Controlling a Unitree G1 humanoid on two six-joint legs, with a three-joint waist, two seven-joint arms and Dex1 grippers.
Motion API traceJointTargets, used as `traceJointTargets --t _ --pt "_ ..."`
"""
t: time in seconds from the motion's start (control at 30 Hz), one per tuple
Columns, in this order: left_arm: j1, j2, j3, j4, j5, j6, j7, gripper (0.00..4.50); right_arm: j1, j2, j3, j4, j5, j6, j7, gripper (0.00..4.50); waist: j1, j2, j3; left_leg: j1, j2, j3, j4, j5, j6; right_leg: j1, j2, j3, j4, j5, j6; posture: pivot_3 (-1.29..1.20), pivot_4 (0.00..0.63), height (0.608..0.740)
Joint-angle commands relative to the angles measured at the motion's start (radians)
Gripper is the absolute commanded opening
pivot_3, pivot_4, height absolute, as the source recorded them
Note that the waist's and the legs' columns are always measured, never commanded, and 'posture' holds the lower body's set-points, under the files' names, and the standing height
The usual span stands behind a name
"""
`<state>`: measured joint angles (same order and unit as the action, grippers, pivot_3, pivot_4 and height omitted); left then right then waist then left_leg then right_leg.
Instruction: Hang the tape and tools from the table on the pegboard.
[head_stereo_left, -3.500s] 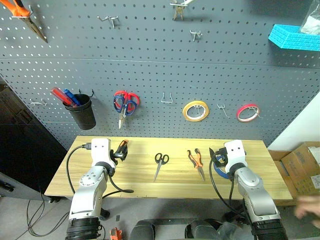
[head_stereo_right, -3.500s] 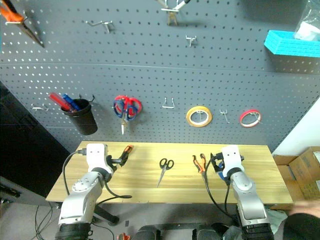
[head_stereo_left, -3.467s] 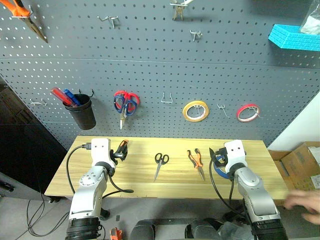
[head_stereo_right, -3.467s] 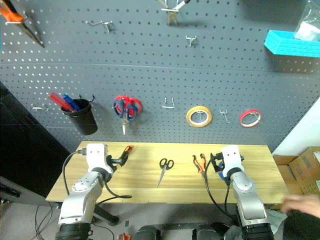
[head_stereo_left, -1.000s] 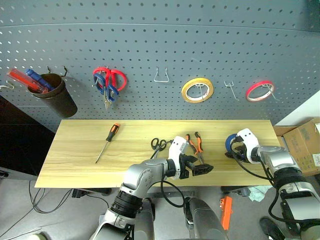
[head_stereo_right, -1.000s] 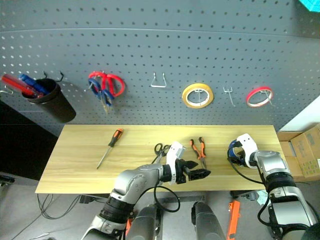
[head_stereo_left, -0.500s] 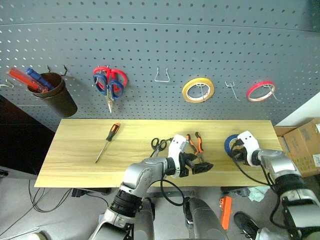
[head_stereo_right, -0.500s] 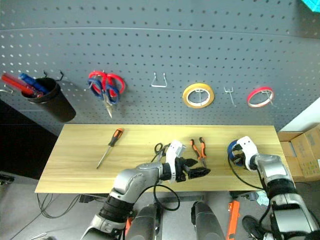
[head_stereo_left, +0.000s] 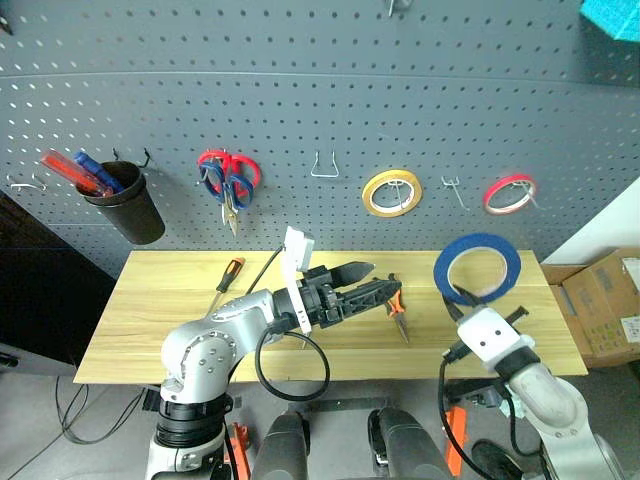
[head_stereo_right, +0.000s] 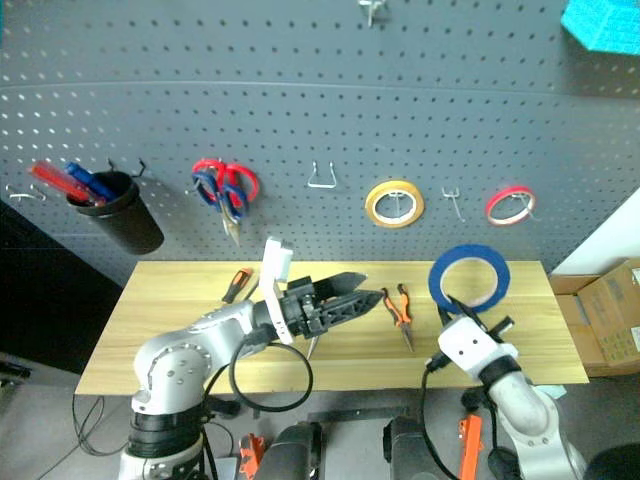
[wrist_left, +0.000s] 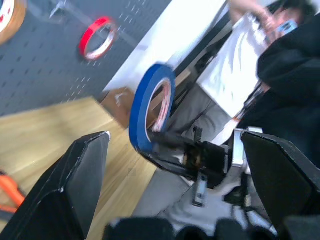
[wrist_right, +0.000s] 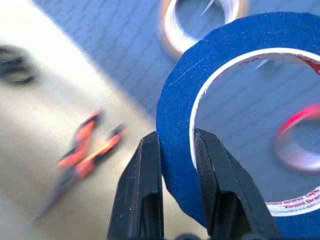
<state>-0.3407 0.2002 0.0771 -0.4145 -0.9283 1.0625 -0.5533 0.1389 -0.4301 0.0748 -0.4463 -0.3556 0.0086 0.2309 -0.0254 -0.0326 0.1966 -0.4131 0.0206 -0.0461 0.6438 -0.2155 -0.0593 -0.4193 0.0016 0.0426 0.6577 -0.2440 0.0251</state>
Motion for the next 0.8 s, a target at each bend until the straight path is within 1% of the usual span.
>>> traceJointTargets --t 0.03,0.1,0.13,0.17,0.3,0.33,0.37,0.4,0.57,0.8 --pt "-0.053 0.003 -0.030 0.053 0.028 -0.056 -0.013 4.50 -0.142 0.002 0.039 0.158 -0.042 -0.113 -0.048 0.53 -0.005 -0.002 -0.017 0.000 -0.001 0.000 0.000 0.001 0.002 0.001 0.000 0.000 0.000 0.001 -0.001 0.00 0.042 0.740" --pt "-0.111 -0.008 -0.052 0.108 0.072 -0.107 -0.019 4.50 -0.262 0.005 0.054 0.320 -0.022 -0.160 -0.040 0.53 -0.007 -0.004 -0.026 0.003 -0.003 0.000 0.001 0.003 0.004 0.005 0.000 0.001 -0.001 0.003 -0.003 0.01 0.030 0.740" --pt "-0.130 -0.013 -0.059 0.127 0.084 -0.125 -0.021 4.50 -0.297 0.006 0.055 0.375 -0.012 -0.179 -0.040 0.53 -0.007 -0.004 -0.028 0.011 -0.004 -0.002 0.001 0.003 0.004 0.012 0.000 0.001 -0.003 0.003 -0.003 0.01 0.022 0.740" --pt "-0.152 -0.023 -0.060 0.141 0.087 -0.136 -0.017 4.50 -0.338 0.006 0.055 0.442 0.009 -0.190 -0.022 0.53 -0.006 -0.003 -0.033 0.013 -0.004 -0.003 0.000 0.003 0.004 0.016 0.000 0.001 -0.007 0.004 -0.003 0.02 0.019 0.740" --pt "-0.189 -0.035 -0.071 0.167 0.103 -0.164 -0.017 4.50 -0.429 0.001 0.045 0.613 0.070 -0.235 0.018 0.53 -0.006 -0.004 -0.055 0.011 -0.008 -0.003 -0.002 0.005 0.008 0.018 -0.002 0.005 -0.011 0.007 0.000 0.03 0.011 0.740" --pt "-0.190 -0.034 -0.074 0.170 0.107 -0.170 -0.018 4.50 -0.449 0.002 0.034 0.651 0.095 -0.237 0.031 0.53 -0.006 -0.004 -0.057 0.011 -0.008 -0.002 -0.002 0.005 0.009 0.018 -0.002 0.006 -0.012 0.007 0.001 0.04 0.008 0.740" --pt "-0.189 -0.032 -0.077 0.172 0.114 -0.177 -0.017 4.50 -0.469 -0.001 0.028 0.686 0.112 -0.238 0.046 0.53 -0.006 -0.003 -0.058 0.011 -0.009 -0.002 -0.004 0.005 0.009 0.018 -0.002 0.006 -0.012 0.010 0.006 0.04 0.008 0.740" --pt "-0.187 -0.032 -0.075 0.172 0.114 -0.181 -0.014 4.50 -0.491 -0.005 0.017 0.722 0.126 -0.235 0.051 0.53 -0.006 -0.003 -0.058 0.011 -0.009 -0.002 -0.005 0.005 0.008 0.017 -0.002 0.007 -0.012 0.010 0.006 0.04 0.009 0.740" --pt "-0.175 -0.030 -0.076 0.165 0.117 -0.189 -0.009 4.50 -0.537 -0.010 0.002 0.801 0.155 -0.229 0.063 0.53 -0.004 -0.001 -0.060 0.012 -0.008 -0.003 -0.013 0.006 0.007 0.015 -0.002 0.006 -0.010 0.010 0.006 0.05 0.011 0.740" --pt "-0.192 -0.035 -0.083 0.185 0.131 -0.206 -0.009 4.50 -0.555 0.012 0.006 0.827 0.200 -0.201 0.120 0.53 -0.004 0.005 -0.072 0.013 -0.008 -0.002 -0.012 0.006 0.007 0.015 -0.002 0.008 -0.010 0.010 0.006 0.06 0.011 0.740"
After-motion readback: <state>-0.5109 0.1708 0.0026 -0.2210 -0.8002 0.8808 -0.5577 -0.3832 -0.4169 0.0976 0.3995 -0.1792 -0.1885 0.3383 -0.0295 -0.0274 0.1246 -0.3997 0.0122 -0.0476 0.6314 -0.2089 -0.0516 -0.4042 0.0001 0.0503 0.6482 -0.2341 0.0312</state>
